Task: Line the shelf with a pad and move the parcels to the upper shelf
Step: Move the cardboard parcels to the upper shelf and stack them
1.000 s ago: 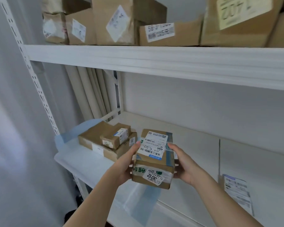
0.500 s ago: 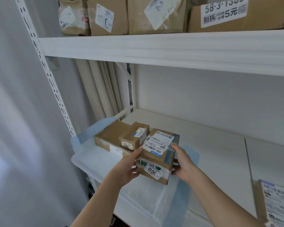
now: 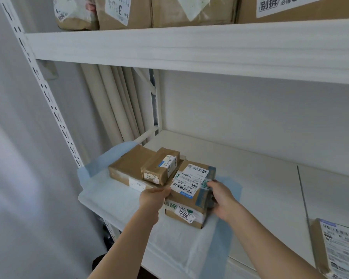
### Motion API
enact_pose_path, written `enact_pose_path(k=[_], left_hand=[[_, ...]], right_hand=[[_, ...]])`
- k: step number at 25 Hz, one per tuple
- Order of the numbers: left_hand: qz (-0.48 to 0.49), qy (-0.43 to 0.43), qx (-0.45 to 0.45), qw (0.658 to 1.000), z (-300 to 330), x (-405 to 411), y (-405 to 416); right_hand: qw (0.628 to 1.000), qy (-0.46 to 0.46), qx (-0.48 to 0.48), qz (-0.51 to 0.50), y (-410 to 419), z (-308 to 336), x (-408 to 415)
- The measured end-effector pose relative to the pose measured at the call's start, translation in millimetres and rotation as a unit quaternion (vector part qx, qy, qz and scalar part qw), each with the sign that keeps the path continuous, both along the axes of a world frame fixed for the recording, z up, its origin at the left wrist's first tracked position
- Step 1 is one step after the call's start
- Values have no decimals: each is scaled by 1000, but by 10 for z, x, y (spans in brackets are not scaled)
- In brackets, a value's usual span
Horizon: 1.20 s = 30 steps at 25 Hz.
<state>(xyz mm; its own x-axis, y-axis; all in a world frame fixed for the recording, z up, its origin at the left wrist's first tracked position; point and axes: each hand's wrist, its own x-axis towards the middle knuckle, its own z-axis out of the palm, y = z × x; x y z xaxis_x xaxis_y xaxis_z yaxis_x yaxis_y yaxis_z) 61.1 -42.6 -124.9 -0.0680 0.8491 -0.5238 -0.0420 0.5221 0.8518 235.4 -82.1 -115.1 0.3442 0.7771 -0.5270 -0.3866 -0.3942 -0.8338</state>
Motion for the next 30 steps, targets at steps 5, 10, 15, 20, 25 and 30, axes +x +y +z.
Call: enact_pose_path(k=[5,10,15,20,25,30], left_hand=[[77,43,68,994,241,180,-27],[38,22,144,989,406,736,-200],[-111,-38,109,987,385,1575,-521],[-292,-20,-5,956,142,2348,-1004],[-337,60,-39,939,-208,2918,-1469],[-330,61,-76,939,-312,3254,-1857]], right_hand=[[999,-32,3,-7,-53,120,123],[995,-64,34,-64,-243,176,562],[980,-128,15,-154,-732,256,1298],[948,-235,-140,-165,-1339,21,2170],[960,-180,-176,-124,-2051,-417,2817],[974,-138,-163,-76,-2601,-196,3026]])
